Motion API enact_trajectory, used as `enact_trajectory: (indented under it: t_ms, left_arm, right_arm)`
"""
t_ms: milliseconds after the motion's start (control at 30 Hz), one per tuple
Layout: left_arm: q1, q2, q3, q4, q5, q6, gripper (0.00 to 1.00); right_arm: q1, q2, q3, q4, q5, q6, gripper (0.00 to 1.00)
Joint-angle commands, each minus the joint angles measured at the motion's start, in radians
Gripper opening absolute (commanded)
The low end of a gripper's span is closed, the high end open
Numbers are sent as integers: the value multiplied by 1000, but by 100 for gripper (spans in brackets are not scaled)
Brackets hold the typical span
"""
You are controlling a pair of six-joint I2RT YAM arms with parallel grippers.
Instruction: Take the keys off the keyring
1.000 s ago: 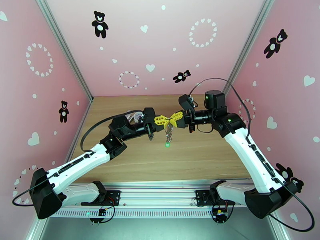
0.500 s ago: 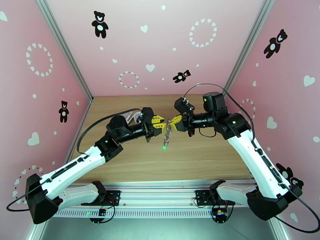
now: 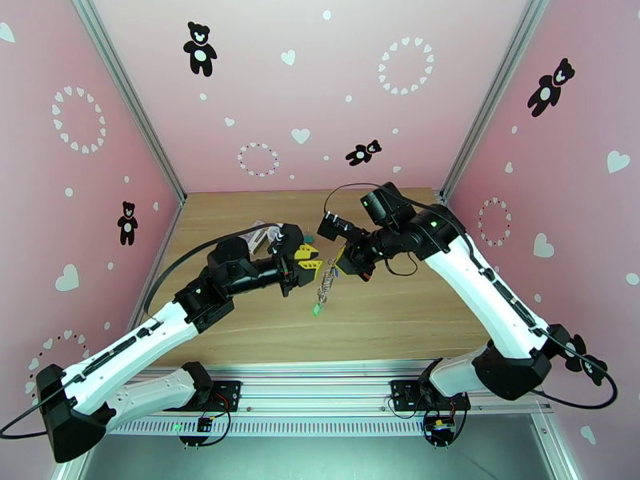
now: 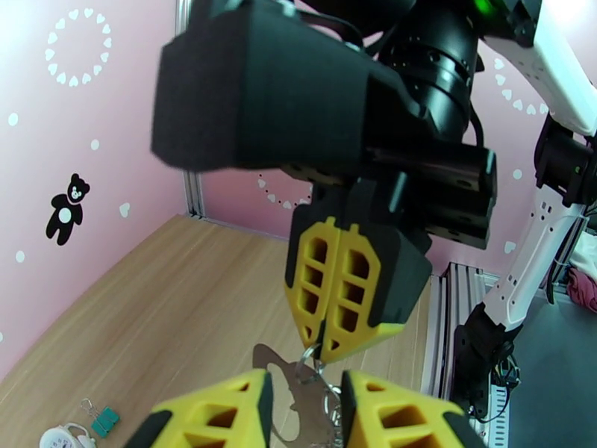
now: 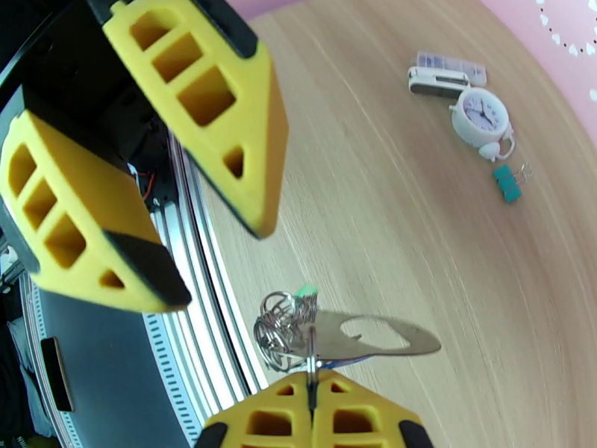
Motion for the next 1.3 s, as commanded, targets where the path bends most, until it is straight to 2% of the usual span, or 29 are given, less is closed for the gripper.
enact_trajectory:
  t_ms: [0, 200, 467, 933, 1267]
  left_arm:
    - [23, -3, -62, 58, 51, -1, 31]
    - [55, 32, -103, 184, 143, -45, 30]
    - [63, 106, -73, 294, 280, -107, 30]
    - [57, 192, -15, 321, 372, -113, 26]
    - [59, 215, 20, 260, 404, -65, 22]
  right_arm:
    - [6, 1, 66, -106, 58, 13, 0]
    - [7, 25, 110, -148, 33, 11, 0]
    - [7, 43, 119, -156, 10, 8, 0]
    - [7, 46, 112, -130, -31, 0, 0]
    - [7, 11, 89, -110, -57, -22, 0]
